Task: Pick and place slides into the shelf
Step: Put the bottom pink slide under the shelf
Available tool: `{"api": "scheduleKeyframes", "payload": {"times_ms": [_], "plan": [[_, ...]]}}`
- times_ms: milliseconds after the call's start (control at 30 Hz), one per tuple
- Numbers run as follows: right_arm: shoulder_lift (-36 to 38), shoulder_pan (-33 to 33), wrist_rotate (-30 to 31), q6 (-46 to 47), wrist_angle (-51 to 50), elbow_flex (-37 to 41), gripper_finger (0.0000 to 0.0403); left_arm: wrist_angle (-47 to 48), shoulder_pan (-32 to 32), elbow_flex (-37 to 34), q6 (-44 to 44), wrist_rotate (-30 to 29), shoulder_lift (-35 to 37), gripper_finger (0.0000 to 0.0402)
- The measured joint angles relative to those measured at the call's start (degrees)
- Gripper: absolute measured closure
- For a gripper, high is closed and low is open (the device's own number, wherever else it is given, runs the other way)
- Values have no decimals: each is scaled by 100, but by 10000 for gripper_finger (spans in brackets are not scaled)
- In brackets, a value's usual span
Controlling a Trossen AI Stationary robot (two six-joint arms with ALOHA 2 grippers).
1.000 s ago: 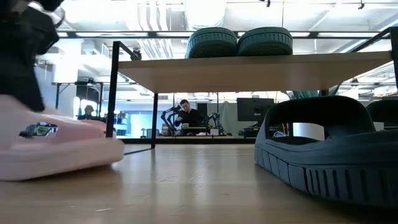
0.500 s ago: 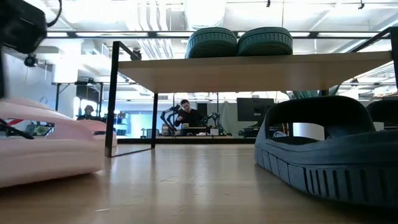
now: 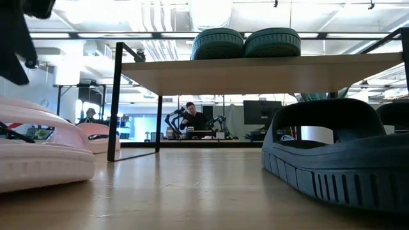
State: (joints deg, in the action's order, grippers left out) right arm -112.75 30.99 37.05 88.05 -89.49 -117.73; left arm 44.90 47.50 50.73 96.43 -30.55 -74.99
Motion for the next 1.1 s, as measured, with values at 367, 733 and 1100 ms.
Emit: {"api": "scheduleKeyframes", "payload": {"times_ms": [367, 733, 1100], "plan": [[-2, 14, 3, 44, 28, 22, 364, 531, -321, -250, -1107, 440, -103, 369], [-4, 83, -124, 105, 202, 22, 364, 248, -491, -659, -1138, 570, -715, 387], [-7, 558, -287, 0, 258, 22, 364, -980, -66, -298, -984, 1737, -1112, 387]]}}
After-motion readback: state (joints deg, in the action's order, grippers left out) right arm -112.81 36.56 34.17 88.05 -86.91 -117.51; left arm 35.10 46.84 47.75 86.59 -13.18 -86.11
